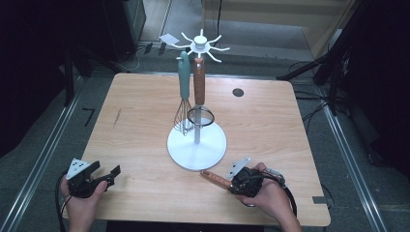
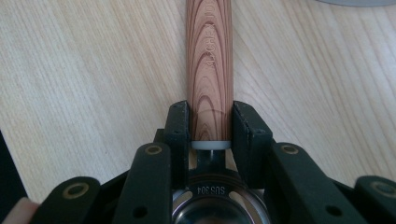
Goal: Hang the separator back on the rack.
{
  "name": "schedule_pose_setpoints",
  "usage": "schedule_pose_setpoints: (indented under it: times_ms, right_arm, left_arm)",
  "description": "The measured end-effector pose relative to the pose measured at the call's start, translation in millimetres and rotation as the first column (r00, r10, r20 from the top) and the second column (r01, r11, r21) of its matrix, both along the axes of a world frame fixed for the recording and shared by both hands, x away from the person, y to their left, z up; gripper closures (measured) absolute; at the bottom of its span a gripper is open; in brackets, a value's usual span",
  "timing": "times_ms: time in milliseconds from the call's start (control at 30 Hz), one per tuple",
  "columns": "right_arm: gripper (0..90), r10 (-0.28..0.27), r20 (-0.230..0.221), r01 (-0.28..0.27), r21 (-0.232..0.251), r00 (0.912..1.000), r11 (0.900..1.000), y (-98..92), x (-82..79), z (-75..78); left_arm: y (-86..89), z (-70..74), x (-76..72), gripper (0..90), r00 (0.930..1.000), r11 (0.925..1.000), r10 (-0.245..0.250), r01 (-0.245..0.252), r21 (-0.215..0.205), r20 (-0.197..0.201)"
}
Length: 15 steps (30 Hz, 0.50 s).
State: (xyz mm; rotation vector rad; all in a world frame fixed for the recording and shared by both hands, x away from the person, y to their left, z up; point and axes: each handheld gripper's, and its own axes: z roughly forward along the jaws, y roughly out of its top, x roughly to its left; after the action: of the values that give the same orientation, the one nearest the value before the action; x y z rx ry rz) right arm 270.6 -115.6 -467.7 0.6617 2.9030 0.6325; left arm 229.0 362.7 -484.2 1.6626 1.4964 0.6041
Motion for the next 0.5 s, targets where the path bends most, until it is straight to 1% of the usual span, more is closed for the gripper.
schedule_pose_setpoints:
  times_ms: [33, 67, 100, 133, 167, 200, 233, 267, 300, 333, 367, 400, 433, 467, 500]
  right_arm:
    - [71.3, -0.024, -0.003, 0.024, 0.03, 0.9997, 0.999, -4.1, -1.8, 2.8]
    - [71.3, -0.024, -0.003, 0.024, 0.03, 0.9997, 0.999, -4.1, -1.8, 2.8]
    - [71.3, -0.027, 0.011, 0.027, 0.055, 0.9996, 0.998, -8.6, -2.2, 5.3]
    - [71.3, -0.042, 0.01, 0.041, 0.066, 0.9991, 0.997, -11.3, -3.2, 7.3]
    - [71.3, -0.042, 0.01, 0.041, 0.066, 0.9991, 0.997, -11.3, -3.2, 7.3]
    - [71.3, -0.049, 0.015, 0.048, 0.081, 0.9987, 0.996, -14.0, -4.0, 8.9]
    - [71.3, -0.078, 0.024, 0.074, 0.119, 0.9967, 0.99, -20.1, -5.2, 12.4]
    - [71.3, -0.091, 0.034, 0.085, 0.139, 0.9953, 0.987, -23.3, -5.0, 13.7]
    - [71.3, -0.091, 0.034, 0.085, 0.139, 0.9953, 0.987, -23.3, -5.0, 13.7]
    - [71.3, -0.121, 0.047, 0.111, 0.173, 0.9915, 0.979, -30.1, -4.4, 16.4]
    - [71.3, -0.121, 0.047, 0.111, 0.173, 0.9915, 0.979, -30.1, -4.4, 16.4]
    - [71.3, -0.152, 0.056, 0.138, 0.208, 0.9867, 0.968, -35.5, -3.6, 18.2]
    - [71.3, -0.152, 0.056, 0.138, 0.208, 0.9867, 0.968, -35.5, -3.6, 18.2]
    - [71.3, -0.175, 0.082, 0.151, 0.24, 0.9812, 0.959, -39.4, -3.6, 19.1]
    - [71.3, -0.175, 0.082, 0.151, 0.24, 0.9812, 0.959, -39.4, -3.6, 19.1]
  left_arm:
    - [-0.2, 0.0, 0.1, 15.8, 1.0, 1.0, -0.002, 0.002, 0.002, 0.001]
    - [-0.2, 0.0, 0.1, 15.8, 1.0, 1.0, -0.002, 0.002, 0.002, 0.001]
    - [-0.5, -0.1, 0.1, 15.8, 1.0, 1.0, -0.001, 0.001, 0.005, 0.0]
    - [-0.5, -0.1, 0.1, 15.8, 1.0, 1.0, -0.001, 0.001, 0.005, 0.0]
    - [-0.5, -0.1, 0.0, 15.8, 1.0, 1.0, 0.0, 0.0, 0.004, 0.001]
    - [-0.5, 0.0, -0.1, 15.8, 1.0, 1.0, 0.003, -0.003, 0.003, 0.004]
    - [-0.2, 0.1, -0.2, 15.7, 1.0, 1.0, 0.003, -0.003, 0.002, 0.005]
    - [0.5, 0.3, -0.2, 15.6, 1.0, 1.0, 0.002, -0.002, -0.001, 0.005]
    - [0.5, 0.3, -0.2, 15.6, 1.0, 1.0, 0.002, -0.002, -0.001, 0.005]
    - [1.0, 0.5, -0.3, 15.6, 1.0, 1.0, 0.001, -0.001, -0.005, 0.006]
    - [1.0, 0.5, -0.3, 15.4, 1.0, 1.0, 0.001, -0.001, -0.005, 0.006]
    - [1.2, 0.8, -0.5, 15.1, 1.0, 1.0, 0.0, 0.0, -0.004, 0.007]
    - [1.2, 0.8, -0.5, 14.6, 1.0, 1.0, 0.0, 0.0, -0.004, 0.007]
    - [1.4, 0.9, -0.7, 14.1, 1.0, 1.0, 0.0, 0.0, -0.004, 0.008]
    - [1.6, 1.1, -0.7, 14.1, 1.0, 1.0, 0.0, 0.0, -0.005, 0.007]
